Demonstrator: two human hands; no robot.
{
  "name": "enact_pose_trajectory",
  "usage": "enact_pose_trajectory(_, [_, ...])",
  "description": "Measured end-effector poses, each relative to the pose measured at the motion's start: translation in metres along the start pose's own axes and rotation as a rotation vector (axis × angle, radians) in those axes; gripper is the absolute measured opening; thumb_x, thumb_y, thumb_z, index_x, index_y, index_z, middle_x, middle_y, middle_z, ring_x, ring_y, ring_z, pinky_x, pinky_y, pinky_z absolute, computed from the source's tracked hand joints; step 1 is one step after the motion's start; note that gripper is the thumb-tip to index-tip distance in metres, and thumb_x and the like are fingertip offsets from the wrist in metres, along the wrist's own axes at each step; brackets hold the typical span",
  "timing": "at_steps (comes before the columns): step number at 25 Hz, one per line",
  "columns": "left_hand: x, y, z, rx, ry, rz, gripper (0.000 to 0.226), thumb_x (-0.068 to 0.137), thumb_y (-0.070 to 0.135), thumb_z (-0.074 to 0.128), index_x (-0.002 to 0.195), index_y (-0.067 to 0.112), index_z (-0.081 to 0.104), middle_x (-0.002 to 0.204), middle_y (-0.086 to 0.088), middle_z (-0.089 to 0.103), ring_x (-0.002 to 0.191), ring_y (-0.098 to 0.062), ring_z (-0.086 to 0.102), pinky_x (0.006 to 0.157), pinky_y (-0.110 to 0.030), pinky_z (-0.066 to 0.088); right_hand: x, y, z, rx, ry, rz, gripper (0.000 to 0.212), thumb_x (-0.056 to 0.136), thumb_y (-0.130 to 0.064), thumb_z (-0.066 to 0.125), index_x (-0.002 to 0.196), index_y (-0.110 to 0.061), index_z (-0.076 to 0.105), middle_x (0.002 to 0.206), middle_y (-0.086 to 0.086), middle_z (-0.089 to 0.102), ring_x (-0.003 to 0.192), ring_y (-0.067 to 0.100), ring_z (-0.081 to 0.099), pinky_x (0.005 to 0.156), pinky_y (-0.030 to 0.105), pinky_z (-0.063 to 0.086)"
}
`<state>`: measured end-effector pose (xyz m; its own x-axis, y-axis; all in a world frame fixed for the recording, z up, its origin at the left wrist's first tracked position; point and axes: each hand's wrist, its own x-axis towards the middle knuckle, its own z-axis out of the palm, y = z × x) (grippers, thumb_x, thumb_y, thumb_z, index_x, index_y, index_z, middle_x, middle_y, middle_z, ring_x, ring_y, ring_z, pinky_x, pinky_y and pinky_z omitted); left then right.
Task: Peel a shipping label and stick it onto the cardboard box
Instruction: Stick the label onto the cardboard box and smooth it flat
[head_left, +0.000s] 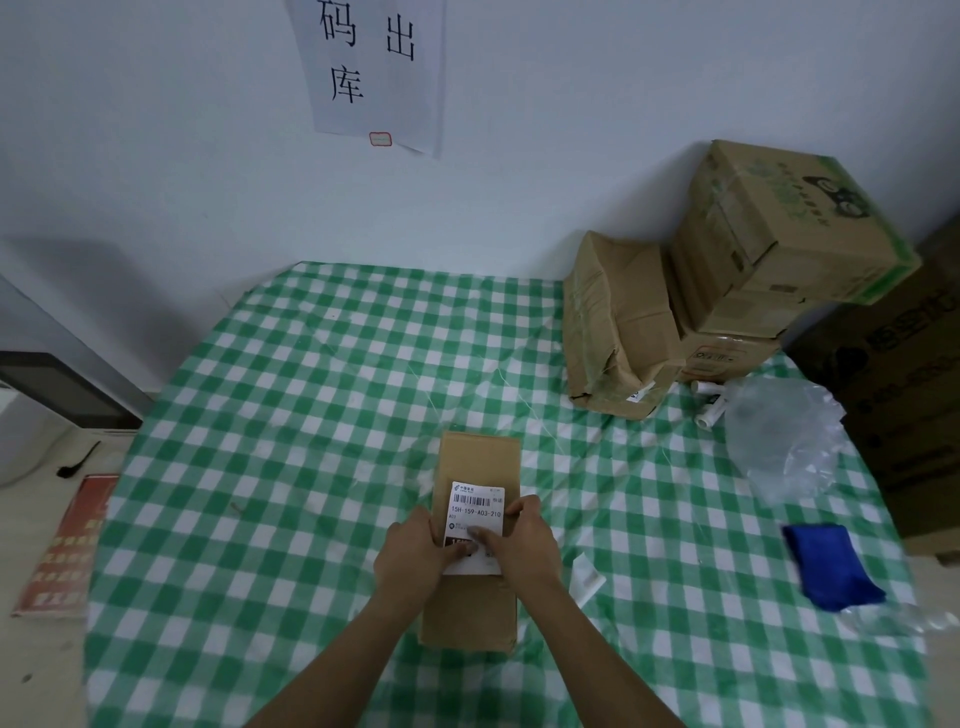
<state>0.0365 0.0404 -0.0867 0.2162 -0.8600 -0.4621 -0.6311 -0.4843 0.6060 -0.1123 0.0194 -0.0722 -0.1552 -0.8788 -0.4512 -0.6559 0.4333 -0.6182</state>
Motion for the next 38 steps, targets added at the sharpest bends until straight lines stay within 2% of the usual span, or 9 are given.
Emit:
enact_pose_trajectory(5, [0.002,-0.001,0.001,0.006,-0.018,-0.005,0.054,0.062,0.059,0.079,0.080,0.027,0.039,0.084,0.003,0.060,0.086,-0.020,0.061,0.062,-0.029,0.045,0.004,0.000,-0.001,-0.034,-0.002,0.011,0.058,0.069,-0.053,0.077,0.100,-0.019,0.042,0.089,-0.005,0.062,0.083,0.017,0.064,0.068,0.038,0.055])
enact_pose_trajectory(7, [0.002,-0.001,0.001,0.010,-0.022,-0.015,0.055,0.062,0.060,0.079,0.081,0.027,0.040,0.087,0.002,0.062,0.087,-0.020,0.062,0.064,-0.031,0.049,0.005,-0.004,-0.002,-0.053,0.004,0.024,0.057,0.070,-0.055,0.076,0.099,-0.018,0.043,0.087,-0.004,0.062,0.080,0.016,0.063,0.066,0.035,0.054])
enact_pose_trajectory(11, [0.002,0.001,-0.001,0.046,-0.004,-0.004,0.054,0.064,0.060,0.078,0.083,0.026,0.040,0.086,0.003,0.060,0.089,-0.020,0.061,0.063,-0.030,0.045,0.006,-0.003,-0.006,-0.069,-0.048,0.019,0.063,0.065,-0.054,0.080,0.101,-0.018,0.043,0.091,-0.003,0.063,0.084,0.018,0.064,0.065,0.034,0.053])
enact_pose_trajectory(16, [0.003,0.004,0.000,0.035,-0.022,-0.005,0.054,0.066,0.055,0.079,0.094,0.020,0.049,0.093,0.001,0.064,0.093,-0.021,0.061,0.072,-0.036,0.053,0.006,-0.003,-0.003,-0.108,-0.020,0.012,0.058,0.070,-0.055,0.076,0.099,-0.018,0.043,0.090,-0.004,0.064,0.085,0.018,0.065,0.069,0.036,0.054])
enact_pose_trajectory(22, [0.002,-0.001,-0.001,-0.053,-0.052,0.024,0.048,0.073,0.048,0.078,0.073,0.029,0.034,0.074,0.007,0.052,0.082,-0.020,0.058,0.060,-0.028,0.039,0.005,0.000,-0.006,-0.063,-0.073,-0.019,0.057,0.068,-0.048,0.081,0.098,-0.019,0.041,0.091,-0.004,0.061,0.085,0.017,0.063,0.070,0.036,0.054])
enact_pose_trajectory(27, [-0.002,-0.002,0.000,-0.102,0.011,0.012,0.039,0.086,0.046,0.065,0.072,0.021,0.040,0.068,0.004,0.053,0.062,-0.010,0.051,0.055,-0.022,0.039,0.006,0.001,-0.008,-0.099,-0.086,-0.043,0.060,0.066,-0.049,0.081,0.100,-0.021,0.041,0.091,-0.005,0.060,0.083,0.015,0.060,0.064,0.031,0.048])
enact_pose_trajectory(32, [-0.004,0.000,0.000,-0.098,0.019,0.012,0.039,0.086,0.044,0.067,0.071,0.020,0.040,0.068,0.004,0.052,0.062,-0.009,0.050,0.053,-0.020,0.034,0.004,0.003,-0.012,-0.195,-0.145,-0.068,0.065,0.056,-0.049,0.084,0.097,-0.025,0.040,0.089,-0.010,0.057,0.081,0.012,0.056,0.060,0.028,0.042])
enact_pose_trajectory(38, [-0.003,-0.001,0.001,-0.087,0.007,0.020,0.042,0.080,0.045,0.072,0.072,0.020,0.040,0.072,0.002,0.055,0.069,-0.014,0.055,0.056,-0.024,0.039,0.003,0.001,-0.011,-0.186,-0.129,-0.066,0.059,0.061,-0.047,0.082,0.095,-0.024,0.039,0.088,-0.009,0.056,0.079,0.012,0.055,0.066,0.032,0.047])
